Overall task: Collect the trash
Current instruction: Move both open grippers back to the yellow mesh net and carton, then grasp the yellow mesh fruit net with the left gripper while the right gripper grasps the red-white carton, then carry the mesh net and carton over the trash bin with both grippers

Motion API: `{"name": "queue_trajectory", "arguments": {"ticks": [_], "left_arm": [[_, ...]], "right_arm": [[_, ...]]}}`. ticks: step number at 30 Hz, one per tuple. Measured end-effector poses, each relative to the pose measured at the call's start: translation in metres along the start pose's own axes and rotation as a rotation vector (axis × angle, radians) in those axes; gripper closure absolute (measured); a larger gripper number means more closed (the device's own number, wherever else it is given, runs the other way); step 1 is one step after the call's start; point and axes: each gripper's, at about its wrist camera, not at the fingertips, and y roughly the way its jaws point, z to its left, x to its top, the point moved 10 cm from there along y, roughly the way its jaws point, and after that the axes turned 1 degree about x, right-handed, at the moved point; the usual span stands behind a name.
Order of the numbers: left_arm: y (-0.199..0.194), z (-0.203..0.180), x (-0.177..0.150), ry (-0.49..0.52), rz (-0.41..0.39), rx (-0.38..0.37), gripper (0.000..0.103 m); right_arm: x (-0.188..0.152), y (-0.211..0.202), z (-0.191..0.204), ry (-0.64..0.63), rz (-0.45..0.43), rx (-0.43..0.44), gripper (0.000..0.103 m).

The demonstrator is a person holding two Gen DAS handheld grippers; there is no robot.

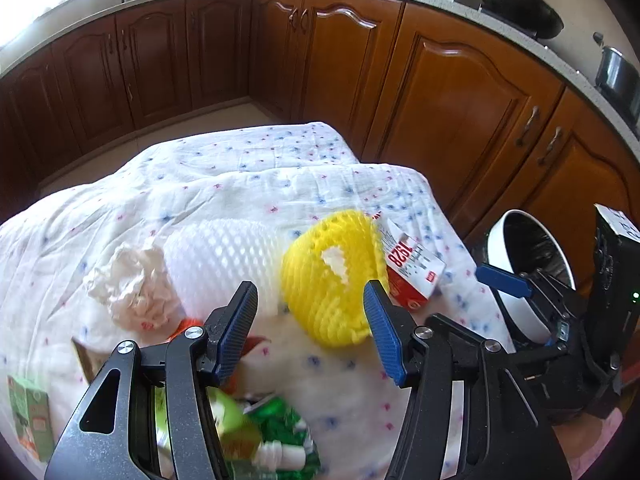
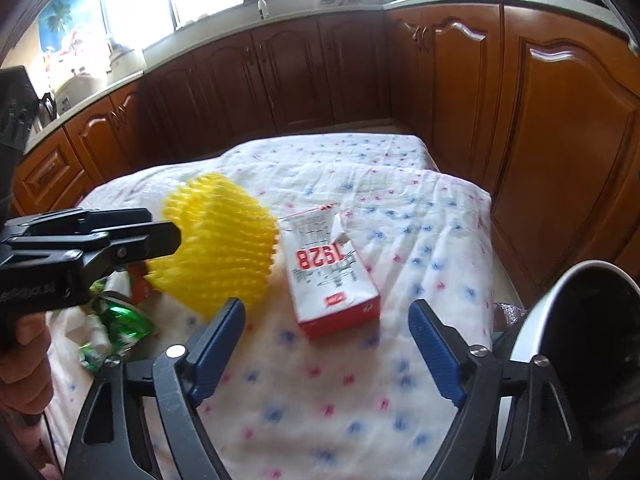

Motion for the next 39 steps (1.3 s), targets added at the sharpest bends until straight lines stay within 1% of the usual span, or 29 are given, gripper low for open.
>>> {"name": "queue_trajectory", "arguments": {"ticks": [3,4,5,6,7,8,9,10,14,17,21,24,29,34,39], "left_arm": [[0.012,0.000,-0.001,0.020,0.019,0.021,0.048],[0.016,0.000,-0.002,0.025,0.028,0.022,0.051],[0.021,-0.001,-0.004,0.032,0.039,0.023,0.053],[0.025,-0.001,-0.006,0.037,0.053,0.023,0.058],[0.029,-0.002,-0.008,0.037,0.063,0.014,0.068],[0.031,-0.003,-0.008,0.034,0.069,0.007,0.074],[0.033,-0.003,-0.009,0.033,0.077,0.002,0.087],[0.033,-0.003,-0.010,0.031,0.080,-0.002,0.091],[0.022,-0.007,-0.009,0.031,0.039,-0.025,0.092],[0.010,-0.013,-0.010,0.030,0.013,-0.052,0.093],[-0.007,-0.027,-0.017,0.040,-0.004,-0.094,0.093],[-0.020,-0.042,-0.026,0.049,-0.008,-0.132,0.093],[-0.039,-0.070,-0.034,0.074,-0.023,-0.187,0.093],[-0.050,-0.097,-0.039,0.105,-0.033,-0.229,0.093],[-0.055,-0.120,-0.042,0.137,-0.037,-0.253,0.093]], "right_arm": [[0.001,0.013,-0.004,-0.007,0.020,-0.004,0.031],[0.001,0.016,-0.004,-0.008,0.025,0.000,0.037],[0.001,0.018,-0.004,-0.007,0.030,0.007,0.047],[0.000,0.019,-0.005,-0.001,0.033,0.009,0.047],[0.000,0.017,-0.005,0.002,0.026,0.009,0.047],[-0.001,0.014,-0.005,0.001,0.020,0.000,0.048],[-0.002,0.010,-0.004,0.003,0.014,-0.004,0.048],[-0.003,0.007,-0.005,0.009,0.008,-0.004,0.048],[-0.007,-0.023,-0.013,0.083,-0.049,-0.001,0.049],[-0.012,-0.056,-0.019,0.149,-0.110,0.003,0.049],[-0.020,-0.097,-0.025,0.207,-0.188,-0.001,0.050],[-0.029,-0.123,-0.028,0.240,-0.229,-0.018,0.050],[-0.044,-0.147,-0.035,0.283,-0.256,-0.048,0.050],[-0.065,-0.168,-0.053,0.346,-0.275,-0.081,0.050],[-0.081,-0.190,-0.078,0.388,-0.299,-0.128,0.050]]}}
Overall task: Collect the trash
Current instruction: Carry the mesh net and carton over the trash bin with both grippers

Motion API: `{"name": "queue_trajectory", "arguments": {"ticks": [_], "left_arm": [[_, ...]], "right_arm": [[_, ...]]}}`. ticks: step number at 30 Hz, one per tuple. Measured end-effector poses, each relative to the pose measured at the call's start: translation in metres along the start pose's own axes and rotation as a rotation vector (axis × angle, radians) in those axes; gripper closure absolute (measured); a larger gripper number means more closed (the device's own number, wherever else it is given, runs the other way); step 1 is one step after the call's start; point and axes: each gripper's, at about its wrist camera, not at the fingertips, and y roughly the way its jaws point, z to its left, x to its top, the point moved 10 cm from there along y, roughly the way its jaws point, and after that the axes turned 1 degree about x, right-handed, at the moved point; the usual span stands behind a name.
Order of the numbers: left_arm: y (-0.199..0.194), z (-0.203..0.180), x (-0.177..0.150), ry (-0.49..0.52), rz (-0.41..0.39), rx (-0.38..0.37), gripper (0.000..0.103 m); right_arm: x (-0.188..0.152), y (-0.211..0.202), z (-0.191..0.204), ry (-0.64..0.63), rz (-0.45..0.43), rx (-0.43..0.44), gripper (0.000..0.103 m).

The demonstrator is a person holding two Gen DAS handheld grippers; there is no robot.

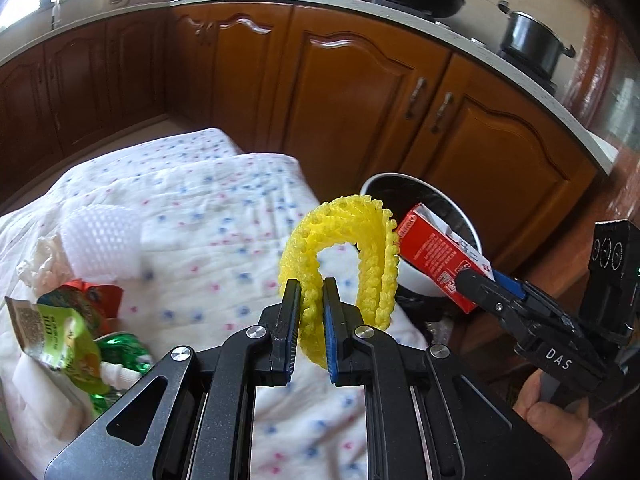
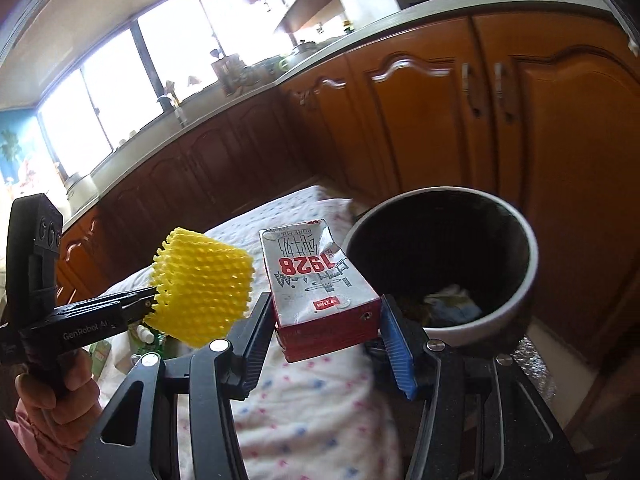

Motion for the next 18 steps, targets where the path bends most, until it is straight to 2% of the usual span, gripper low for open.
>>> {"name": "queue_trajectory", "arguments": {"ticks": [10,18], "left_arm": [[0.019,-0.048,0.009,0.075,0.012,-0.028,0.093],[0.035,-0.065,0.025,0.104,0.020,-0.033,0.093]], "right_arm": [[0.008,-0.018,-0.043,0.041,-0.032,-0.076,0.050],[0.013,-0.016,-0.064,0.059,-0.031,-0.110,0.050]]}}
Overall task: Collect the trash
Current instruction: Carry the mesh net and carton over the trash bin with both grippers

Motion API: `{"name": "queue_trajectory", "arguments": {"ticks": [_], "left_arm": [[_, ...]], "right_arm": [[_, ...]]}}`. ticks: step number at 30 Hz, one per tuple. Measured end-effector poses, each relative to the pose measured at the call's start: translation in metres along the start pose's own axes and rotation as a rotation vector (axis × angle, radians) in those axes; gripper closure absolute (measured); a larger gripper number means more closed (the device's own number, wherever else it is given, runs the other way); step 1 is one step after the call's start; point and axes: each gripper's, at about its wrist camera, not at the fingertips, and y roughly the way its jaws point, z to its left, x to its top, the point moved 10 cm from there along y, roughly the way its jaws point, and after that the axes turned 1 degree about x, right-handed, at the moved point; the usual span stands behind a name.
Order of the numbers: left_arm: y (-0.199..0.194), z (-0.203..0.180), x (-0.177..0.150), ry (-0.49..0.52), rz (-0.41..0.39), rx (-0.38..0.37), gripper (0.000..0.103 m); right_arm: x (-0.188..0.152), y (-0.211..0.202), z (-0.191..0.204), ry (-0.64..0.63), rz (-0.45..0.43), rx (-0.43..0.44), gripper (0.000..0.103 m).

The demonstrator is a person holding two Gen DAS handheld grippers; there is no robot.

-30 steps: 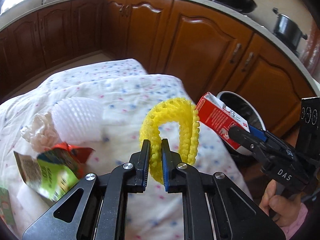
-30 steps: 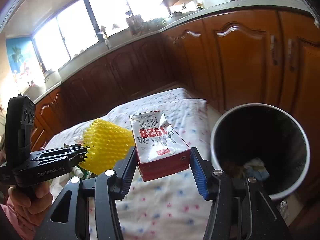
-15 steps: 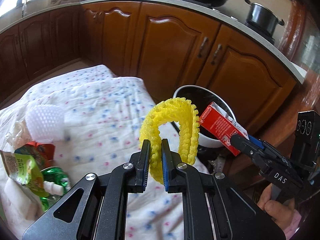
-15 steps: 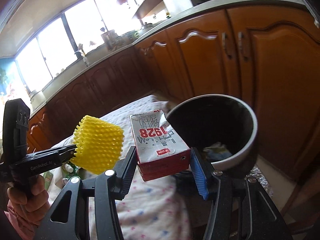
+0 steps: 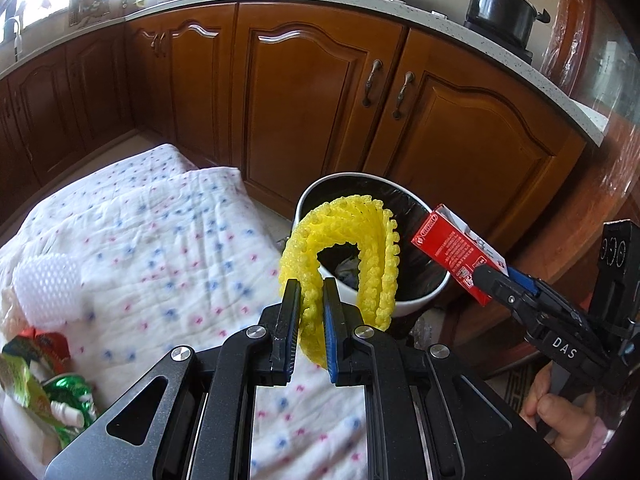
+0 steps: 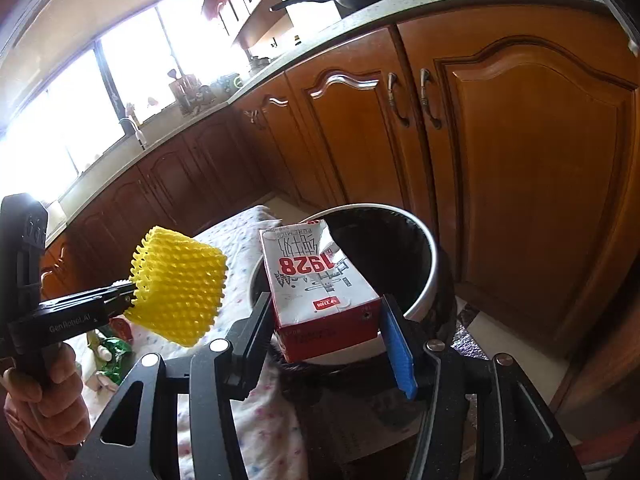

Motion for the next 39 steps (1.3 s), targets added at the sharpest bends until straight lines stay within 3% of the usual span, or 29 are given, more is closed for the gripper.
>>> {"name": "queue_trajectory", "arguments": {"ticks": [15,30,32,34,35,39], "left_arm": [[0.040,-0.028,0.033,0.055,0.028,0.011,0.093],[0.077,-0.038,0.037,0.074,0.092,0.028,0.091],[0.081,-0.039,0.037,0.073,0.108,0.020,0.086],[0.083,-0.039,0.036,0.069,0.112,0.013,0.061],[0.081,-0.039,0.036,0.066,0.105,0.014,0.056],[0.071,-0.035,0.035,0.064,0.080,0.017,0.053]], "right_arm": [[0.015,0.023,-0.020,-0.033,0.040,-0.050,0.050],[0.016,0.054,-0.030,-0.027,0.123,-0.071,0.047],[0.015,0.056,-0.033,-0.012,0.127,-0.069,0.045],[0.014,0.053,-0.033,0.000,0.121,-0.066,0.045],[0.015,0.052,-0.034,0.006,0.115,-0.062,0.045],[0.012,0.038,-0.031,0.038,0.081,-0.044,0.043]]}}
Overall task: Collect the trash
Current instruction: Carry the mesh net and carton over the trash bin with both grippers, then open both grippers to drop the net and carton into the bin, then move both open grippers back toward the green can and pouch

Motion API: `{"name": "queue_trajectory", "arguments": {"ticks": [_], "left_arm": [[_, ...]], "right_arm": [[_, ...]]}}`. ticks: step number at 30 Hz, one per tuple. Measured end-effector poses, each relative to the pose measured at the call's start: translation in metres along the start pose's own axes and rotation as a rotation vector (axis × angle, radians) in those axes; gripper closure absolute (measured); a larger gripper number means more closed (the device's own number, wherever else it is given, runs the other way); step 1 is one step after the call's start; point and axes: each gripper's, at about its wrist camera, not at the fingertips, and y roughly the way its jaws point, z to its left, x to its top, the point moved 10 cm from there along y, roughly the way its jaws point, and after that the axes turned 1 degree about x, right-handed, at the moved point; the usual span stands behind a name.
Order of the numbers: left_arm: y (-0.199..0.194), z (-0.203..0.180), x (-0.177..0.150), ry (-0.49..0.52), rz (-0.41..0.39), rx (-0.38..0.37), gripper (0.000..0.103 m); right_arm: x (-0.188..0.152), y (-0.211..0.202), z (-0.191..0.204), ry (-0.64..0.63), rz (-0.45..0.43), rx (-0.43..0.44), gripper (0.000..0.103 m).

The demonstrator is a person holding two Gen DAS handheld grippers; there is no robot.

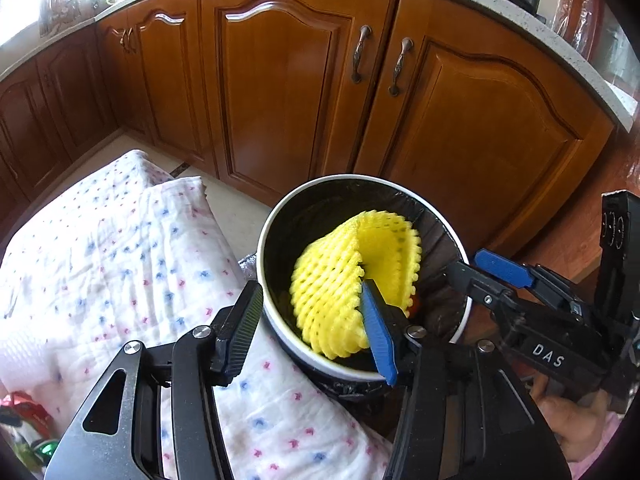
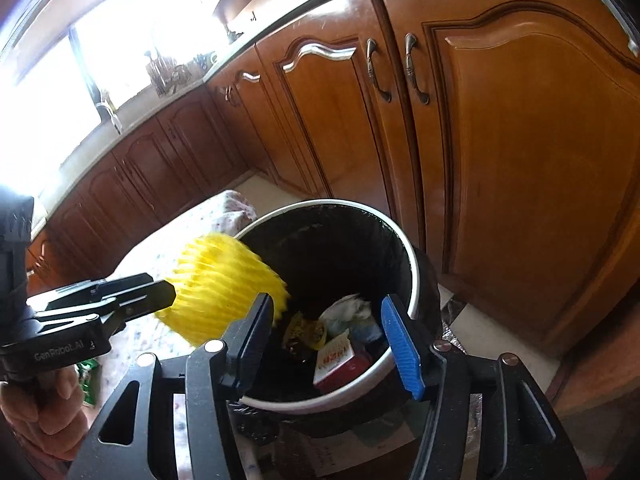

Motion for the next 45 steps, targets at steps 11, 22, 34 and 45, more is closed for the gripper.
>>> {"name": "queue_trajectory", "arguments": {"ticks": [11,22,34,45], "left_arm": [[-0.025,0.022,-0.027,-0.115,-0.032,-0.036,0.050],[-0.070,0.056,-0.072,-0.201,-0.092,-0.007,0.050],[-0.109,0.107,-0.147,-0.299,-0.102,0.067,0.050],[-0.139,0.151,-0.188,-0.380,-0.110,0.113,0.050]], "right_arm": [[-0.019,-0.045,0.014,0.043,-0.101,0.024,0.027],[-0.059,-0.039,0.064,0.015,-0.051,0.101,0.020],[-0.102,-0.038,0.130,-0.030,-0.006,0.201,0.018],[-0.129,-0.035,0.175,-0.074,0.037,0.267,0.018]]}}
